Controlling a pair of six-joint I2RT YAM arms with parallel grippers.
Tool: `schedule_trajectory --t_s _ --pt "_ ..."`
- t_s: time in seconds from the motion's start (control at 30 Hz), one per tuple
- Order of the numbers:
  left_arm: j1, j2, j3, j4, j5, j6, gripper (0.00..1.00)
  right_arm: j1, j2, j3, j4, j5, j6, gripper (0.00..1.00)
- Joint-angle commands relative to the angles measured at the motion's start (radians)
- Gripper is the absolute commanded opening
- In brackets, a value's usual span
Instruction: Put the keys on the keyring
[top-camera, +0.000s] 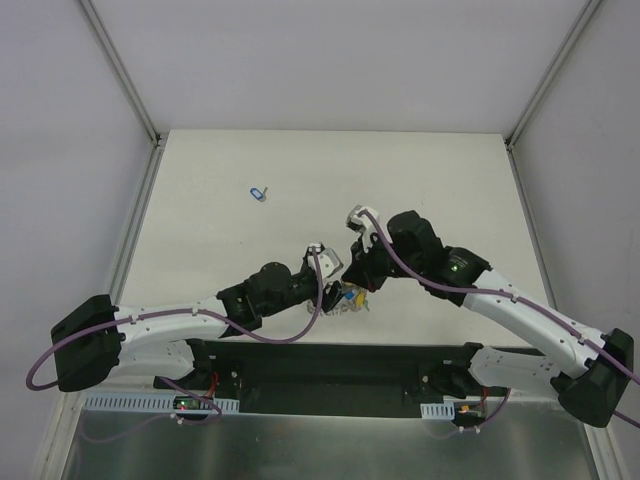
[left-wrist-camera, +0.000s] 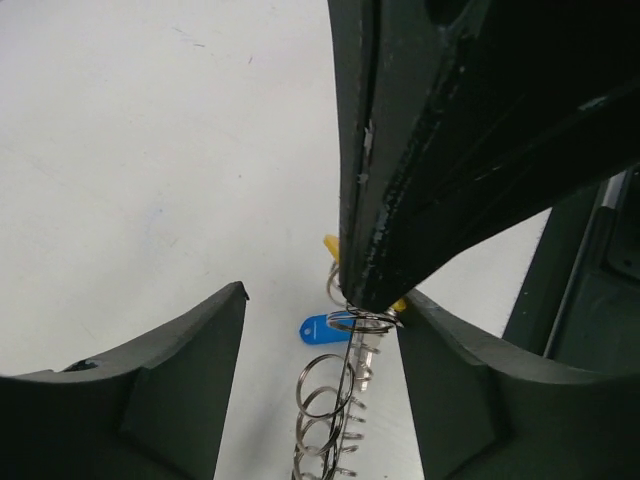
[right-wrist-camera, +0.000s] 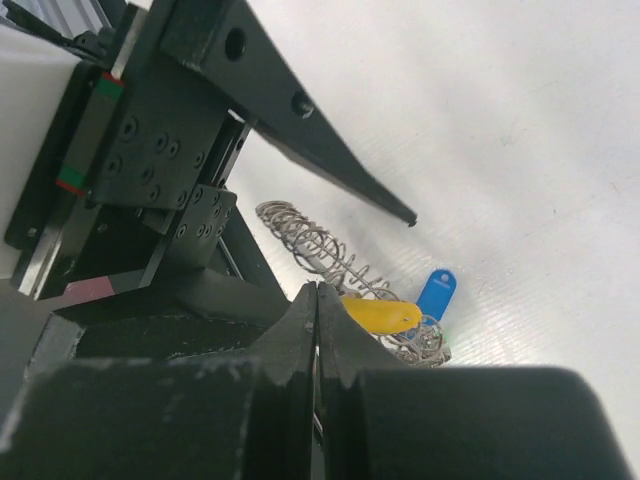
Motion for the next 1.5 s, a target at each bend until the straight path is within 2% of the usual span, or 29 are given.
schedule_trajectory --t_s 0.0,0.17,0.2,0.3,0.43,0.57,0.77,0.87,1.13,1.2,1.23,1.3,1.33,1.4,1.43,1.47 --pt "-0.007 -0.016 0.008 0.061 0.049 0.012 0.54 0.005 -0.054 0.003 0.045 0.045 0.014 0.01" --pt "-0.006 -0.053 -0.032 0.064 0.144 0.038 0.39 -0.009 -0.068 0.009 0.010 0.068 -0.015 0.01" --pt "-0.006 -0.065 -0.040 0.076 0.175 0.044 0.33 -0.012 -0.068 0.006 0.008 0.055 -0.018 0.01" --pt "-0.006 -0.086 -0.069 0.116 0.209 0.056 0.31 -0.024 -0.068 -0.001 0.010 0.021 -0.016 0.01" --pt "-0.003 -0.100 -0.078 0.124 0.252 0.076 0.09 -0.044 -0.068 -0.009 0.019 -0.050 -0.010 0.01" --pt "0.000 -0.100 -0.075 0.134 0.286 0.082 0.09 -0.062 -0.064 -0.015 0.024 -0.110 -0.007 0.01" --pt "0.005 -0.090 -0.069 0.142 0.312 0.090 0.00 -0.081 -0.034 -0.027 0.039 -0.243 0.010 0.01" --pt "0.005 -0.097 -0.063 0.145 0.325 0.113 0.00 -0.098 -0.028 -0.047 0.068 -0.294 0.025 0.01" --pt "0.025 -0.126 -0.038 0.093 0.319 0.211 0.00 -0.168 -0.013 -0.041 0.011 -0.194 -0.022 0.01" --pt "0.040 -0.126 -0.037 0.079 0.307 0.225 0.05 -0.182 -0.004 -0.020 -0.006 -0.162 -0.042 0.01" --pt "0.051 -0.123 -0.037 0.078 0.286 0.225 0.18 -0.194 -0.001 -0.012 -0.010 -0.147 -0.048 0.01" --pt "0.082 -0.113 -0.034 0.070 0.260 0.213 0.30 -0.202 0.009 0.012 -0.019 -0.101 -0.061 0.01" --pt "0.102 -0.110 -0.031 0.067 0.228 0.205 0.45 -0.210 0.012 0.023 -0.021 -0.079 -0.065 0.01" --pt "0.122 -0.114 -0.021 0.058 0.192 0.182 0.62 -0.217 0.022 0.055 -0.027 -0.013 -0.075 0.01" --pt "0.129 -0.117 -0.017 0.040 0.154 0.175 0.73 -0.217 0.028 0.066 -0.036 0.019 -0.091 0.01" --pt "0.151 -0.123 -0.009 0.024 0.146 0.167 0.77 -0.217 0.035 0.081 -0.038 0.072 -0.108 0.01"
